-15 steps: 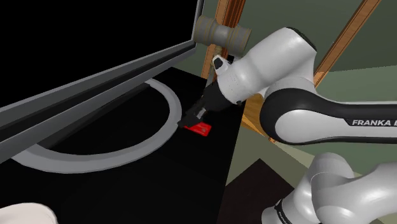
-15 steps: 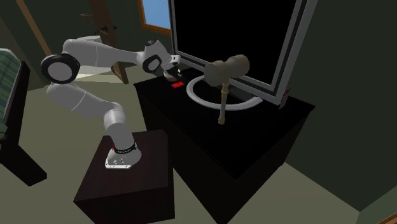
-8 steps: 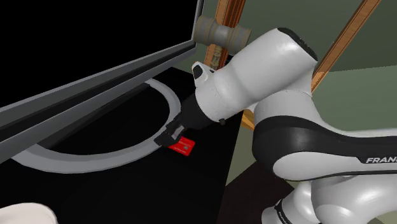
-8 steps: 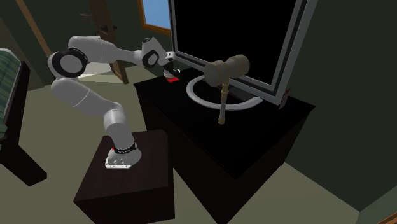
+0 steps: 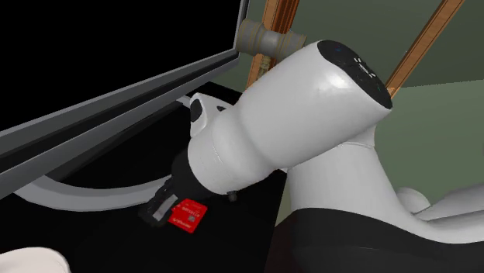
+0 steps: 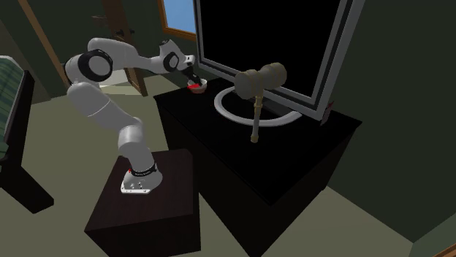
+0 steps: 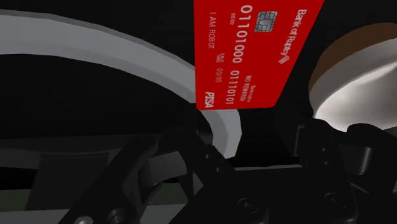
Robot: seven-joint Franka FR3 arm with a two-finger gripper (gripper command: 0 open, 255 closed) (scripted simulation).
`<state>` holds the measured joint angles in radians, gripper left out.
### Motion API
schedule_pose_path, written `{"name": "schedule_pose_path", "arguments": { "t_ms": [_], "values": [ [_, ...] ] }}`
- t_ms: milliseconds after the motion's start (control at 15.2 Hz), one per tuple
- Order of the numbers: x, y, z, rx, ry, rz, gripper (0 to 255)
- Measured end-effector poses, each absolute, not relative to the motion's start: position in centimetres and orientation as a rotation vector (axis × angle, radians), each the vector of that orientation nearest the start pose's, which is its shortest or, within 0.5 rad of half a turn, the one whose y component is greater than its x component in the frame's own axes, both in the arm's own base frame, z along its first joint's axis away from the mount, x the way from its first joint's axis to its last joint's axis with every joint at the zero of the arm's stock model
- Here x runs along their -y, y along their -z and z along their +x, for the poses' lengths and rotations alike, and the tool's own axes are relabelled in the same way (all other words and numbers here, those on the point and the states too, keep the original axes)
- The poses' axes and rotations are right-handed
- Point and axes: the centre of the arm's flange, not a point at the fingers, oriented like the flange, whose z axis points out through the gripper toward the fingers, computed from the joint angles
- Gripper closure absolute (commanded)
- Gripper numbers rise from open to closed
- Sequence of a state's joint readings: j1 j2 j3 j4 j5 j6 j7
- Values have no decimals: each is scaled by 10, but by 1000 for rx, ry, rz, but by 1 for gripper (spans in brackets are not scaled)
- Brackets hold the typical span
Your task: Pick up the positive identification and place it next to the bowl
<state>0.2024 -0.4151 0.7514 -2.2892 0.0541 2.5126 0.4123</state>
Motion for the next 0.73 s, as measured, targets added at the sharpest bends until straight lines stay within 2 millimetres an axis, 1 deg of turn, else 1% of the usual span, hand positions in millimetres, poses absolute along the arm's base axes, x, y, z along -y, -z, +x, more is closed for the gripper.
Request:
{"name": "schedule_pose_path", "arguments": {
  "t_ms": [66,198,264,330,462,726],
  "values": [
    [-437,-531,258,765,835,-2774,255],
    [-465,-534,248,766,834,-2775,255],
    [-478,-531,244,766,834,-2775,255],
    [-484,-529,243,765,834,-2775,255],
    [-487,-521,243,763,834,-2775,255],
    [-490,-498,243,762,834,-2774,255]
  ]
}}
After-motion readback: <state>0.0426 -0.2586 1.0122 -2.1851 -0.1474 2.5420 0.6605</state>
